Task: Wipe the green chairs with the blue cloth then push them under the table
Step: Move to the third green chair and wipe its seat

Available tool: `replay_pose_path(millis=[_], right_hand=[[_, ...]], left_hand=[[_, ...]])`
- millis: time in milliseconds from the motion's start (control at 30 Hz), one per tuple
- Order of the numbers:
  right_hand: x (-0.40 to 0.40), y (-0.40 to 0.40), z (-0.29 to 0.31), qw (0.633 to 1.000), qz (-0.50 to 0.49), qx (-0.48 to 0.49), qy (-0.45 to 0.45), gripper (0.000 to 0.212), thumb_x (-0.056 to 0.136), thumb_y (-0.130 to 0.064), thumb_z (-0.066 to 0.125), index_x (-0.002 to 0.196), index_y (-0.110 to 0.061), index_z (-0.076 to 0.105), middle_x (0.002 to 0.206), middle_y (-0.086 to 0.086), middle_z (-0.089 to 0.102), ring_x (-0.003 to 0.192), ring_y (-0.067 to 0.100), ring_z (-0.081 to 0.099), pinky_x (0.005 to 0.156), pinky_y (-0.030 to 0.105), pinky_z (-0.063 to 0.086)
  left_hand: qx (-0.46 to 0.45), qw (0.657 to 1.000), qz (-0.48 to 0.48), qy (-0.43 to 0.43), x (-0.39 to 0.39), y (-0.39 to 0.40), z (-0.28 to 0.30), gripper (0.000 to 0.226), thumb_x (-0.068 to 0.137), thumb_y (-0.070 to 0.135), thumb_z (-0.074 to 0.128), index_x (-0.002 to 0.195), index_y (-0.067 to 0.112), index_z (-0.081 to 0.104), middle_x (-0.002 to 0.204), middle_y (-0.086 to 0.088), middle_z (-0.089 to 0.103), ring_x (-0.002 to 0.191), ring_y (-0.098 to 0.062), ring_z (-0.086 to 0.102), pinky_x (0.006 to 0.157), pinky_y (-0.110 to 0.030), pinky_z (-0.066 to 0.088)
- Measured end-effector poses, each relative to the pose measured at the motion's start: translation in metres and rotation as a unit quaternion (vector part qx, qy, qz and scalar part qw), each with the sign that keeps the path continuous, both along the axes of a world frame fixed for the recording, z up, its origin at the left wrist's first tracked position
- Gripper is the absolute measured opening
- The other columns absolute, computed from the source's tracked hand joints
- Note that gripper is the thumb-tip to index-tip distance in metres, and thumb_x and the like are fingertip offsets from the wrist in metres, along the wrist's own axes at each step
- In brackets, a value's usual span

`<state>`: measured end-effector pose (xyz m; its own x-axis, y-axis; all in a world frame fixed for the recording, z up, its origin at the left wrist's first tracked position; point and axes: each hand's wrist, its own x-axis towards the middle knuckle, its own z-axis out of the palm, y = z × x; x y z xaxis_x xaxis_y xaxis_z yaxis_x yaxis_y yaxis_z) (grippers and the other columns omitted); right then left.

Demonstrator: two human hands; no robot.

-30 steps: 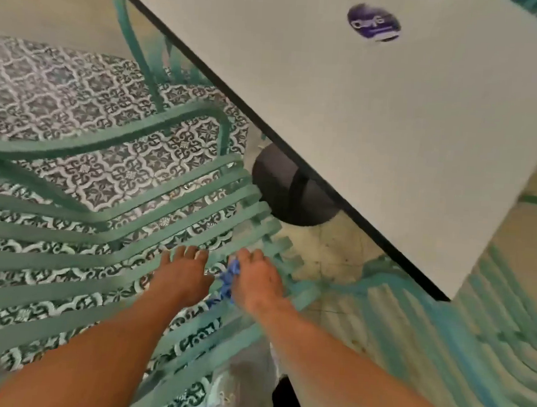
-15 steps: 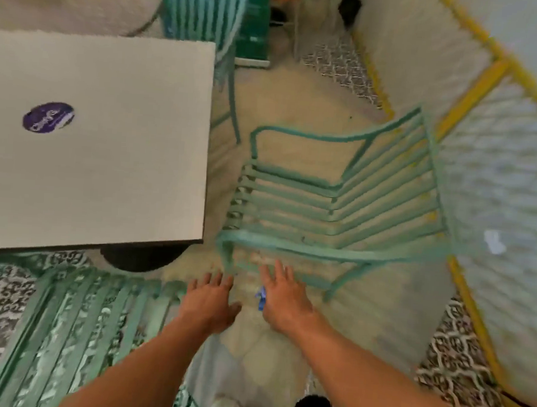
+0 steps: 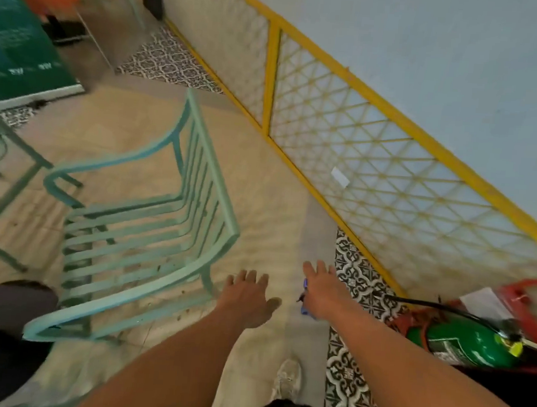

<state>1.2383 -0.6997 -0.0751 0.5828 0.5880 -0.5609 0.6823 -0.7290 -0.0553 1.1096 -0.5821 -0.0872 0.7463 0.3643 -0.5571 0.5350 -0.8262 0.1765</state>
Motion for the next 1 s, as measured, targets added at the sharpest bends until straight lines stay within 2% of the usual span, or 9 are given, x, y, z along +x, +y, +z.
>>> replay_pose_path(millis=[200, 333, 433, 600, 733, 867, 1000], right_hand=[[0.118, 0.0, 0.022, 1.0, 0.012, 0.0, 0.002, 0.079, 0.089, -0.02, 0.063, 0.15, -0.015, 0.013, 0.153, 0.014, 0.017, 0.139, 0.037, 0.019, 0.106, 0.046, 0.037], [0.175, 0.023, 0.034, 1.0, 0.022, 0.02, -0.011, 0.078, 0.092, -0.014, 0.058, 0.152, -0.015, 0.009, 0.156, 0.015, 0.012, 0.142, 0.037, 0.014, 0.106, 0.045, 0.037], [0.209, 0.05, 0.036, 0.998, 0.038, 0.035, -0.02, 0.079, 0.09, -0.013, 0.06, 0.152, -0.016, 0.011, 0.155, 0.014, 0.015, 0.139, 0.037, 0.017, 0.102, 0.044, 0.038], [0.269, 0.113, 0.025, 0.995, 0.082, 0.05, -0.009, 0.073, 0.093, -0.019, 0.058, 0.151, -0.016, 0.014, 0.151, 0.014, 0.021, 0.138, 0.037, 0.02, 0.096, 0.043, 0.04], [0.324, 0.174, 0.018, 0.993, 0.112, 0.021, -0.007, 0.07, 0.093, -0.021, 0.057, 0.149, -0.016, 0.017, 0.148, 0.013, 0.025, 0.135, 0.036, 0.024, 0.093, 0.042, 0.041], [0.375, 0.24, 0.02, 0.989, 0.144, -0.026, 0.004, 0.079, 0.087, -0.02, 0.065, 0.149, -0.016, 0.016, 0.147, 0.013, 0.025, 0.133, 0.036, 0.026, 0.093, 0.043, 0.044], [0.412, 0.312, 0.028, 0.983, 0.182, -0.008, 0.002, 0.072, 0.087, -0.02, 0.065, 0.146, -0.016, 0.023, 0.143, 0.012, 0.03, 0.13, 0.035, 0.03, 0.089, 0.042, 0.043]], left_hand=[[0.028, 0.998, -0.011, -0.056, 0.142, -0.006, 0.02, 0.069, 0.097, 0.058, 0.031, 0.153, 0.018, 0.021, 0.158, -0.009, 0.022, 0.145, -0.031, 0.017, 0.115, -0.049, 0.019], [0.043, 0.998, 0.008, -0.051, 0.202, 0.02, 0.029, 0.069, 0.098, 0.057, 0.029, 0.154, 0.019, 0.015, 0.161, -0.009, 0.014, 0.147, -0.03, 0.01, 0.117, -0.05, 0.014], [0.052, 0.997, 0.026, -0.048, 0.233, 0.049, 0.026, 0.069, 0.098, 0.058, 0.026, 0.155, 0.02, 0.013, 0.162, -0.008, 0.012, 0.148, -0.029, 0.008, 0.118, -0.051, 0.012], [0.053, 0.995, 0.073, -0.031, 0.278, 0.104, 0.004, 0.07, 0.098, 0.06, 0.021, 0.155, 0.021, 0.014, 0.163, -0.008, 0.011, 0.149, -0.03, 0.008, 0.118, -0.051, 0.011], [0.032, 0.992, 0.118, -0.017, 0.317, 0.156, -0.012, 0.07, 0.098, 0.061, 0.019, 0.155, 0.021, 0.016, 0.162, -0.008, 0.014, 0.148, -0.03, 0.01, 0.117, -0.052, 0.011], [0.028, 0.987, 0.16, -0.009, 0.351, 0.213, -0.01, 0.069, 0.097, 0.061, 0.02, 0.152, 0.02, 0.022, 0.157, -0.008, 0.023, 0.145, -0.03, 0.017, 0.115, -0.051, 0.016], [0.038, 0.978, 0.207, -0.009, 0.381, 0.274, 0.0, 0.069, 0.097, 0.061, 0.02, 0.152, 0.02, 0.023, 0.156, -0.008, 0.026, 0.144, -0.03, 0.018, 0.114, -0.052, 0.017]])
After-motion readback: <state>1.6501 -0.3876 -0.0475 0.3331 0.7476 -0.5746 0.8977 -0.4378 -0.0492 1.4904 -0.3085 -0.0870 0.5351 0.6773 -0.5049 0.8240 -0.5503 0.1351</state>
